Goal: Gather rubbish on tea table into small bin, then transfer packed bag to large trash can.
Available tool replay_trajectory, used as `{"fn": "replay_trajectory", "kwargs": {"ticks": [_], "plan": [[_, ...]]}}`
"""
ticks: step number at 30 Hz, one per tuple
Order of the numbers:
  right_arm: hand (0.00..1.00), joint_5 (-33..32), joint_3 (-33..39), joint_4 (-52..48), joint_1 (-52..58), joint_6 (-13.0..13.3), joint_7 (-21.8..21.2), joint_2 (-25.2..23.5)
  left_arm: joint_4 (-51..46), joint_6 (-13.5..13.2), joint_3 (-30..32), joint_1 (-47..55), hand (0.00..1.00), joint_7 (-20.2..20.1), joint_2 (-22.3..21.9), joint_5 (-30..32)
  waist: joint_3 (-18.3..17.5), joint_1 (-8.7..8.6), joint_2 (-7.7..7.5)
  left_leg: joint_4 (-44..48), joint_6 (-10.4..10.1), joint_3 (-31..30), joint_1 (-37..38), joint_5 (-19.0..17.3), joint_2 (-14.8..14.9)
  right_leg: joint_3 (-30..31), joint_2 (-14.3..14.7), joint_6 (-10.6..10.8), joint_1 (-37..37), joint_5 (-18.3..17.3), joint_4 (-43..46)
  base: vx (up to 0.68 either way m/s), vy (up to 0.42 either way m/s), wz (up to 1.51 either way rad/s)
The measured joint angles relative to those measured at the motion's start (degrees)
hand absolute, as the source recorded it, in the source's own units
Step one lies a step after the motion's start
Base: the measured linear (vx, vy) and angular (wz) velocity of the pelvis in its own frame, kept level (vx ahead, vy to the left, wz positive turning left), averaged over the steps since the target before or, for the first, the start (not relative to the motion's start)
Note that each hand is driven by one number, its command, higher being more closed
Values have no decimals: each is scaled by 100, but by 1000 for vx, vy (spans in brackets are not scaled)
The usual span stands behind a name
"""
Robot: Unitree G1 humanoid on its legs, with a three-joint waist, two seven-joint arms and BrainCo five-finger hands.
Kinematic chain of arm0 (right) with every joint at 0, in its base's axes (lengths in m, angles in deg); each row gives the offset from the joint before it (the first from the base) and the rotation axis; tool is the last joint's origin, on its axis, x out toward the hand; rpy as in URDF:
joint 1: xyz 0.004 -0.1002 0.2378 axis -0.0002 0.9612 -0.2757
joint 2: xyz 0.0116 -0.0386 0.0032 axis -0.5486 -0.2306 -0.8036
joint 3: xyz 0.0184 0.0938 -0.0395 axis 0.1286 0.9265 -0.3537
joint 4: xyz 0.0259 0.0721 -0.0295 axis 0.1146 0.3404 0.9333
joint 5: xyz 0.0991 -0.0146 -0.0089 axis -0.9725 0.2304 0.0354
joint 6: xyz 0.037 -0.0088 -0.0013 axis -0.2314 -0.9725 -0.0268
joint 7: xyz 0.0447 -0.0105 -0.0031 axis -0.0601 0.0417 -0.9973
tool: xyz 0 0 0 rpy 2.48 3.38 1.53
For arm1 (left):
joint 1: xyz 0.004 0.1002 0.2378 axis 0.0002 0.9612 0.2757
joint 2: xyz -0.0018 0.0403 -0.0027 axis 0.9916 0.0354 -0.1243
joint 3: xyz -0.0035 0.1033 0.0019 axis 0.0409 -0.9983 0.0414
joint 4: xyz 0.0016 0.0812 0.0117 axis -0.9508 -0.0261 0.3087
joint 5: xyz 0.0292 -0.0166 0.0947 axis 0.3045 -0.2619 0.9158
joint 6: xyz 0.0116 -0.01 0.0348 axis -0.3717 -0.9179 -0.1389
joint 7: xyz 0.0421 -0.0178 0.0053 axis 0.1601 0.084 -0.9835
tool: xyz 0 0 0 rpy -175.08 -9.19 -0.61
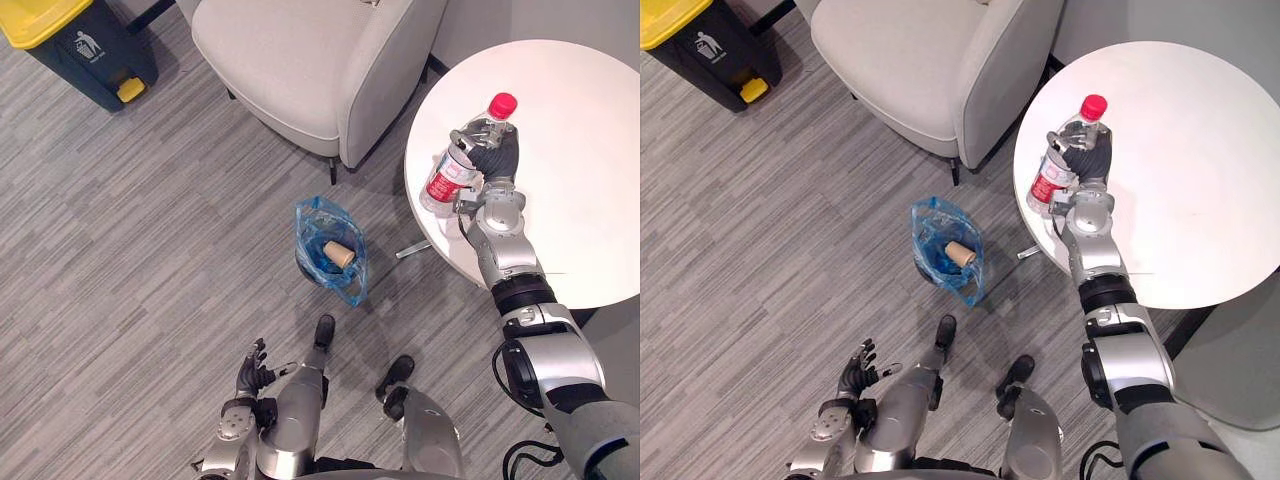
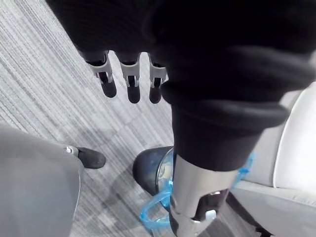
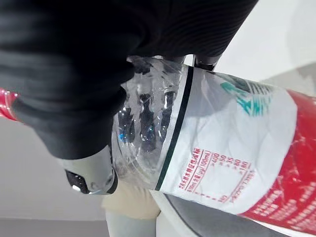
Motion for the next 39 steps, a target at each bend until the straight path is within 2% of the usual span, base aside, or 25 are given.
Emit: {"fn": "replay_trajectory", "kwargs": {"ticks": [2, 6, 10, 11, 15, 18, 22, 24, 30, 35, 37, 39], "plan": [[100, 3, 0, -188, 118, -14, 0, 5, -67, 2, 1, 0, 0, -2, -2, 1, 6, 2, -2, -1, 0, 3, 7, 0, 7, 5, 4, -1, 1, -4, 3, 2, -50, 0], [100, 253, -9, -1744, 1214, -11, -107, -63, -178, 9, 0, 3, 0, -8, -12, 7, 5, -27, -7, -54, 0, 75, 179, -1, 8, 166, 14, 0, 119, -3, -19, 23, -37, -7], [100, 605, -38, -2962, 2357, 20, -260, -473, -205, 14, 1, 29, 0, -23, -11, 17, -34, -179, -72, -274, 10, 171, 537, -10, 19, 242, 45, 34, 433, -22, -152, 21, -32, -12], [100, 745, -91, -3162, 2618, 29, -352, -598, -207, 17, 0, 51, 0, -39, -6, 28, -119, -243, -140, -340, 27, 228, 623, -21, 46, 288, 72, 55, 443, -7, -201, 18, -31, -14], [100, 1152, -128, -3864, 3443, 28, -452, -904, -187, 44, -2, 182, 0, -76, -1, 107, -333, -266, -364, -408, 38, 432, 957, -41, 94, 447, 137, 81, 712, 13, -375, 58, -34, -23], [100, 1291, -258, -4298, 3806, 77, -551, -1004, -95, 53, -12, 350, 0, -148, -4, 132, -590, -348, -421, -406, 45, 539, 1158, -133, 109, 542, 181, 100, 927, 47, -539, 82, -21, -19], [100, 1355, -349, -4776, 4371, 167, -672, -1164, 43, 96, -12, 528, 0, -154, -8, 142, -969, -392, -415, -401, 39, 642, 1333, -261, 120, 620, 235, 132, 1185, 81, -757, 41, -4, -15], [100, 1403, -361, -4853, 4595, 186, -774, -1214, 163, 136, -20, 559, 0, -158, -7, 231, -1107, -470, -417, -410, 39, 649, 1424, -283, 120, 630, 256, 141, 1297, 91, -824, 48, -6, -2], [100, 1589, -518, -4952, 4885, 192, -864, -1244, 278, 143, -180, 559, 0, -155, -9, 250, -1244, -484, -378, -404, 35, 651, 1504, -281, 147, 653, 292, 125, 1371, 152, -925, 10, 0, -2], [100, 1598, -746, -4952, 5114, 255, -891, -1309, 424, 140, -230, 551, 0, -150, -13, 250, -1380, -483, -285, -402, 33, 514, 1603, -280, 122, 514, 304, 137, 1570, 153, -1000, -9, -3, 14], [100, 1597, -831, -4953, 5180, 270, -892, -1316, 529, 135, -240, 552, 0, -147, -29, 250, -1439, -492, -234, -366, 32, 422, 1518, -284, 99, 417, 286, 156, 1602, 135, -997, -43, -2, 30], [100, 1598, -835, -4953, 5238, 293, -879, -1301, 545, 133, -264, 540, 0, -146, -28, 250, -1448, -500, -199, -149, 41, 274, 1277, -437, 27, 209, 262, 204, 1611, 96, -981, -41, 7, 53]]}}
